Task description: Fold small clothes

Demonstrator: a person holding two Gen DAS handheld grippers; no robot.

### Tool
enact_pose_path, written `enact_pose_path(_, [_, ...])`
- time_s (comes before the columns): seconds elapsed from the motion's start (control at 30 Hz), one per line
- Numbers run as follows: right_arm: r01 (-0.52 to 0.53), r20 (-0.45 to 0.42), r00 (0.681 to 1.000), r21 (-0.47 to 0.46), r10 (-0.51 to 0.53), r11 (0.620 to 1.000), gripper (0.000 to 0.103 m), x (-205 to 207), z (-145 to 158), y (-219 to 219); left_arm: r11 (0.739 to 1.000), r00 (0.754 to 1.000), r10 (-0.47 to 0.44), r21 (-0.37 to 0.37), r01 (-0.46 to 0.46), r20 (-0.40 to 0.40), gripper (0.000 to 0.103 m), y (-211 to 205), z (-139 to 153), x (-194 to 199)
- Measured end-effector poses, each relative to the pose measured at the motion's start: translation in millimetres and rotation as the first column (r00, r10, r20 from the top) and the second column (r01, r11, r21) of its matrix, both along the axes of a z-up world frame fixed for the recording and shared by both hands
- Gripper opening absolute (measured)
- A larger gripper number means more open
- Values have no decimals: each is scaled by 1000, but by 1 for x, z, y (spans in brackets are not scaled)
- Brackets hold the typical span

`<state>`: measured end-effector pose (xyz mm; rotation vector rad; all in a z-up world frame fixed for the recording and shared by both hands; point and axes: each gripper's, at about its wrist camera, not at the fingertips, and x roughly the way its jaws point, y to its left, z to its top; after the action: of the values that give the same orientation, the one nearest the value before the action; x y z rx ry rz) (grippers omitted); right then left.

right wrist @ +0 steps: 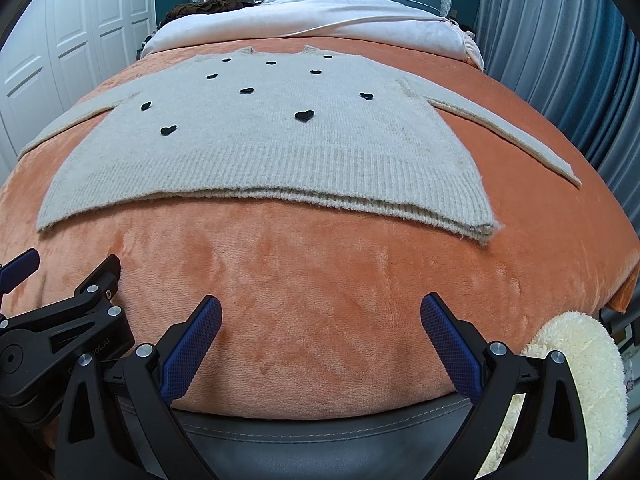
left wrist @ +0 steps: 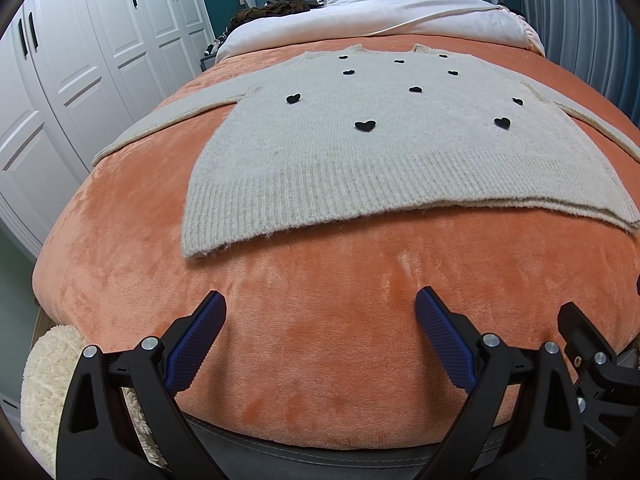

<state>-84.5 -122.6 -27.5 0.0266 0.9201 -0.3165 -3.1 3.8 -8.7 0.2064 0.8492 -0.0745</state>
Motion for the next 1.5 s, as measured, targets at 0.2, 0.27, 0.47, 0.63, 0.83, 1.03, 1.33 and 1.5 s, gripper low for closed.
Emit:
enact_pose_path(0.2, [0, -1, 1000, 1, 0, 1000, 98, 0, 0, 0, 1000, 1000, 0, 1, 0, 0, 93, 0, 0, 0])
enact_pose_path(0.27, [0, -2, 1000, 2, 0, 1000, 98, 0, -1, 0, 1000, 1000, 0, 2, 0, 0, 93, 0, 0, 0])
enact_pose_path(0.47, [1, -9, 1000, 11, -1, 1000, 98, -3, -5, -1, 1000, 1000, -2, 0, 2, 1, 93, 3, -3, -3])
enact_pose_path(0.63, [-49, -4, 999, 77, 49, 996, 98, 3, -2, -10, 1000, 1000, 0, -24, 0, 3, 95, 9, 2, -1])
enact_pose_path(0.83, [89, 97, 989, 238, -115, 967, 98, 20, 32, -99, 996, 1000, 25, -80, -26, -12, 96, 26, 18, 13])
enact_pose_path(1.03, [332, 122, 908, 374, -400, 866, 98, 43, 56, -274, 986, 998, 59, -156, -61, -16, 96, 41, 41, 32])
enact_pose_path(1.33, [618, -1, 723, 448, -691, 646, 98, 78, 27, -476, 984, 996, 83, -156, -87, -35, 96, 26, 48, 71])
enact_pose_path(1.5, [663, -6, 670, 455, -742, 595, 88, 98, 8, -499, 985, 997, 43, -163, -52, -58, 96, 4, 43, 93])
